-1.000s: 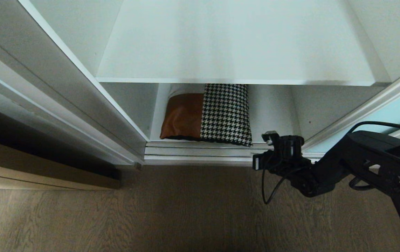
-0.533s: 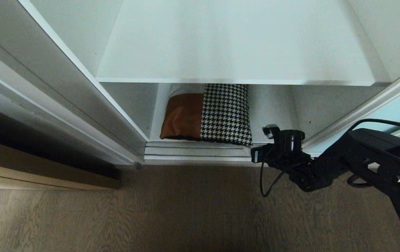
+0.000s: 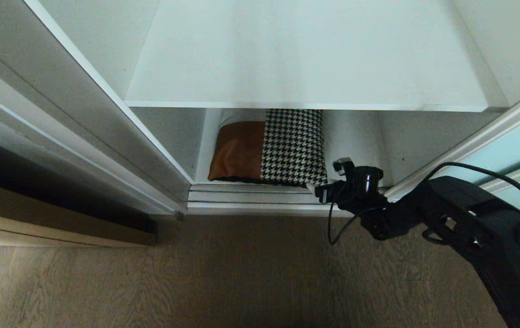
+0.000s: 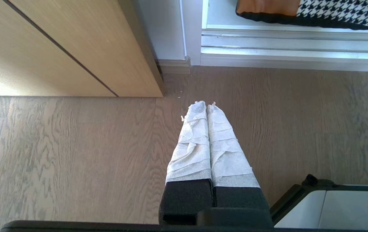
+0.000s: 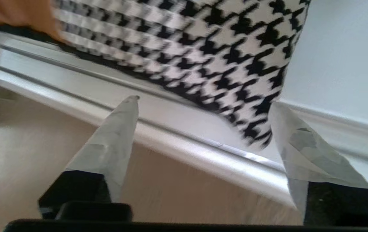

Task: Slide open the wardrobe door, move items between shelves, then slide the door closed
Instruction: Place the pillow on the higher shelf

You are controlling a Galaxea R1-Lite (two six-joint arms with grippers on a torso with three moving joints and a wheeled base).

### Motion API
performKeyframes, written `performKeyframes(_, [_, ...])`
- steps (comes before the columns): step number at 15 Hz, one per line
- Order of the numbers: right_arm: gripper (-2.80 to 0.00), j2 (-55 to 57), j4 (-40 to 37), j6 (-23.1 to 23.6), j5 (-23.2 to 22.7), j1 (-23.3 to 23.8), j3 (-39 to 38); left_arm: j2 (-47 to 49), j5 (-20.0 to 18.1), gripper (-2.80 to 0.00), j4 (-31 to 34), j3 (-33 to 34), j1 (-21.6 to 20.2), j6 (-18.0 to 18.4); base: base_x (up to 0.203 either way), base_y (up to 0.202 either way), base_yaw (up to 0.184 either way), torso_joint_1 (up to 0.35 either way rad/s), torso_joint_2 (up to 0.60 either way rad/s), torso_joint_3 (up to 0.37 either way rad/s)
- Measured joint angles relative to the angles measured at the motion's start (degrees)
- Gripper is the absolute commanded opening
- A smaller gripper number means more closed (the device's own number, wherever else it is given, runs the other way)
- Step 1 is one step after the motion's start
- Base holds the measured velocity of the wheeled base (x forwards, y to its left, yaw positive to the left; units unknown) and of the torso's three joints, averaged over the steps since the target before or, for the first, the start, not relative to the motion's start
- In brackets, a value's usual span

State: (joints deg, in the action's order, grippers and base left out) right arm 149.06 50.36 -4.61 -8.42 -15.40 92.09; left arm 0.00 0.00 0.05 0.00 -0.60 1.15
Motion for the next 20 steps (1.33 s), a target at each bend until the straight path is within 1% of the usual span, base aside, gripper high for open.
performKeyframes(1, [0.0, 1.12, -0.02, 1.78, 0.2, 0.88, 1.54, 0.0, 0.0, -2.8, 0.0, 0.0, 0.0, 0.0, 0.0, 0.0, 0.0, 0.0, 0.0, 0.0])
performKeyframes(2, [0.0, 2.06, -0.75, 2.28, 0.33, 1.7, 3.1, 0.0, 0.0, -2.8, 0.0, 0.0, 0.0, 0.0, 0.0, 0.0, 0.0, 0.0, 0.0, 0.0])
performKeyframes(5, [0.0, 4.26, -3.4, 2.41, 0.26, 2.75, 7.76, 0.0, 0.0, -2.8, 0.0, 0.0, 0.0, -0.02, 0.0, 0.0, 0.0, 0.0, 0.0, 0.0])
performKeyframes(7, [0.0, 5.9, -4.85, 2.11, 0.18, 3.17, 12.18, 0.0, 0.0, -2.8, 0.0, 0.0, 0.02, -0.02, 0.0, 0.0, 0.0, 0.0, 0.0, 0.0])
performKeyframes(10, [0.0, 7.61, -8.92, -0.01, -1.24, 2.69, 17.53, 0.0, 0.0, -2.8, 0.0, 0.0, 0.0, 0.0, 0.0, 0.0, 0.0, 0.0, 0.0, 0.0])
performKeyframes(12, [0.0, 8.13, -9.51, -0.38, -3.06, 2.35, 18.49, 0.0, 0.0, -2.8, 0.0, 0.0, 0.0, 0.0, 0.0, 0.0, 0.0, 0.0, 0.0, 0.0])
performKeyframes(16, [0.0, 8.25, -13.29, -0.25, -3.33, 2.2, 18.94, 0.0, 0.0, -2.8, 0.0, 0.0, 0.0, -0.02, 0.0, 0.0, 0.0, 0.0, 0.0, 0.0])
performKeyframes(20, [0.0, 7.93, -12.77, -0.38, -4.91, 1.76, 19.04, 0.0, 0.0, -2.8, 0.0, 0.0, 0.0, -0.02, 0.0, 0.0, 0.0, 0.0, 0.0, 0.0])
